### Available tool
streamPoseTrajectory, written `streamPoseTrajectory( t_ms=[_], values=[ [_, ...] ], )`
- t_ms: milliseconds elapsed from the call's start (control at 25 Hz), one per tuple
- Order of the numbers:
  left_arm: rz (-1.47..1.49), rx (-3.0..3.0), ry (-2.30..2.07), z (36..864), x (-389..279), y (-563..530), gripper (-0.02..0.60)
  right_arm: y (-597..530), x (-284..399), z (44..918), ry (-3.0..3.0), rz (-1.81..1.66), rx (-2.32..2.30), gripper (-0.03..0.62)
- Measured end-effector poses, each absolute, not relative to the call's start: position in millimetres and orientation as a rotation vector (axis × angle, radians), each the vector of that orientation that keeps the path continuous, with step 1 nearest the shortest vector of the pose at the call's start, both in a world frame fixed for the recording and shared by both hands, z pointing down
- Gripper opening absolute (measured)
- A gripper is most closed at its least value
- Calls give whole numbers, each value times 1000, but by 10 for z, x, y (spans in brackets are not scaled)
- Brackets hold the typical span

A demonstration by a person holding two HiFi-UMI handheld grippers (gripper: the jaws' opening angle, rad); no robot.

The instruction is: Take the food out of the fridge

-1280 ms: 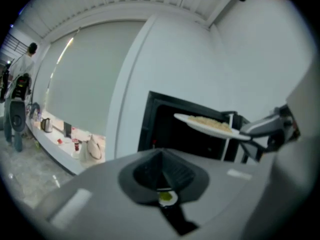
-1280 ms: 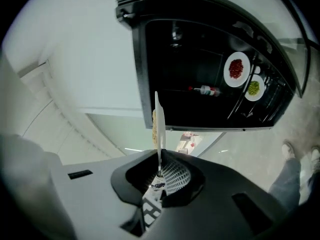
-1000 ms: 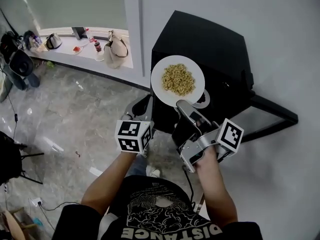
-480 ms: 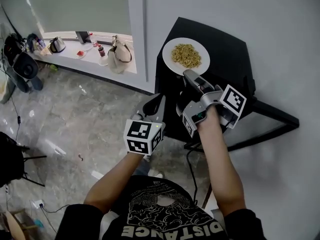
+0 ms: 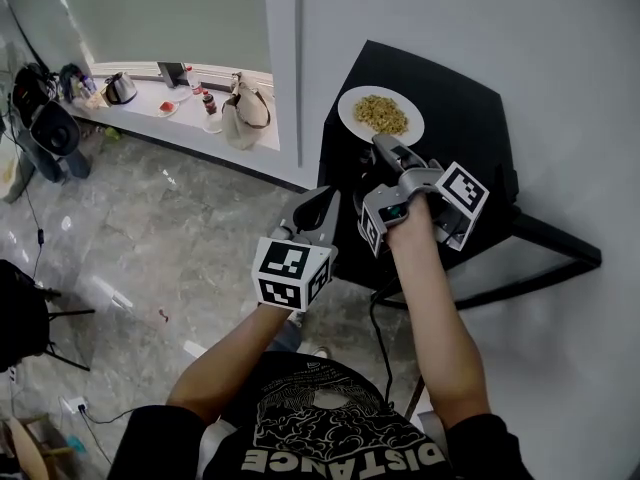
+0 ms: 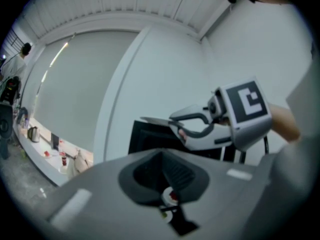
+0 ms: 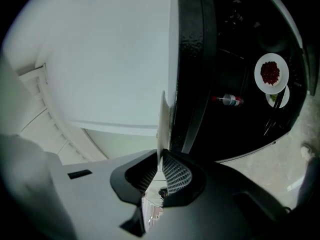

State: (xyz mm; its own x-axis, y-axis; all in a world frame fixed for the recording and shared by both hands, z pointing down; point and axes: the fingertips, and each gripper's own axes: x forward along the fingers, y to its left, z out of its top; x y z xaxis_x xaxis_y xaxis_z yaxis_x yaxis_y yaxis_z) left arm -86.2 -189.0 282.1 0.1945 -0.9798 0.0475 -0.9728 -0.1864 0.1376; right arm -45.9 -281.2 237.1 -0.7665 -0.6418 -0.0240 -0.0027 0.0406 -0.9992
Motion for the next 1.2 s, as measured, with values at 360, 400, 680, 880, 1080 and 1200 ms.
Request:
streamPoseTrajectory(
  t_ms=[360,400,680,880,1080,1200],
  values=[
    [-56,2300,-1911,2895,-930,-1924,3,-2915,-589,2397,1833,-1760,-589,15],
    [-54,2302,-1910,2896,-923,-1922,3,-2908,-588,2390,1843,-1749,-579,15],
    [-50,2300,-1908,2889,-894,-1941,3,-2783,-432,2337,1919,-1651,-557,26],
    [-50,2299,-1900,2897,-829,-1921,3,-2542,-93,2264,2004,-1490,-578,26],
    [-49,2307,-1849,2935,-621,-1875,3,-2340,217,2399,2337,-1150,-841,26],
    [-12,2324,-1821,2966,-455,-1849,2,-2194,326,2549,2534,-916,-1041,26]
  ],
)
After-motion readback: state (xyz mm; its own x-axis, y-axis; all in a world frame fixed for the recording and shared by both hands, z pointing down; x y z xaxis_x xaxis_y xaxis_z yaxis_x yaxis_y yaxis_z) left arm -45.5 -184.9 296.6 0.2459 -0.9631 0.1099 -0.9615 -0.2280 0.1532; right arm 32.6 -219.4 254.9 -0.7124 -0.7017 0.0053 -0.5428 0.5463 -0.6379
